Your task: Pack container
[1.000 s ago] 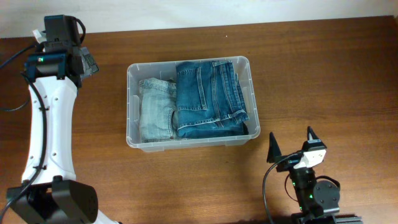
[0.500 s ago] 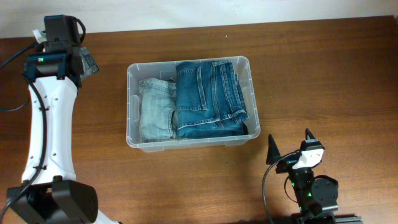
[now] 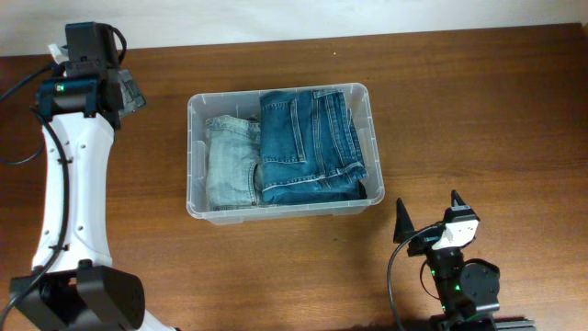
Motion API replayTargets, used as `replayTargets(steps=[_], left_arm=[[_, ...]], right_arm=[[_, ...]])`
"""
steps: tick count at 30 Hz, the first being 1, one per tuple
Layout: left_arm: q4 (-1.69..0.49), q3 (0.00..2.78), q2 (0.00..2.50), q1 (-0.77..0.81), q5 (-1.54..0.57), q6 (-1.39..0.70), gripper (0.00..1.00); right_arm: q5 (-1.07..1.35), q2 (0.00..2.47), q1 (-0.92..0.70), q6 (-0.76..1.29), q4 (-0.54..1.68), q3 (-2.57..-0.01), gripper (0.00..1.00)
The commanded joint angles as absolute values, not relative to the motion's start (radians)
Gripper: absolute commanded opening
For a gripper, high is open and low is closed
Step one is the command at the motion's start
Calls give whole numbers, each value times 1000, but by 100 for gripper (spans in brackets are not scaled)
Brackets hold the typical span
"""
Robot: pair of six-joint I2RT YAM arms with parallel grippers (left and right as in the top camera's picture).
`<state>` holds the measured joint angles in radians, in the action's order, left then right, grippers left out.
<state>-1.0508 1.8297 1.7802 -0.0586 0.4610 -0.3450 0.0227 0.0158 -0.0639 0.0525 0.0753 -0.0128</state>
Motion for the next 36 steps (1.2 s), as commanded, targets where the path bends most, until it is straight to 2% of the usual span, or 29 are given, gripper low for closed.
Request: replayTargets(steps=[1, 9, 25, 31, 36], left_arm=[[-1049, 1830, 1784, -60, 468, -351, 99], [-1050, 1830, 1739, -61, 464, -351, 99], [-1057, 1829, 1376, -59, 469, -351, 99], [-1279, 1775, 1235, -59, 424, -351, 99], [-1301, 1572, 1050, -59, 437, -351, 99]], right_arm=[[14, 6, -57, 57, 78, -6, 98], [14, 6, -57, 57, 78, -6, 99], [14, 6, -57, 57, 78, -6, 99], [14, 6, -57, 57, 78, -6, 99], [14, 6, -57, 57, 78, -6, 98]])
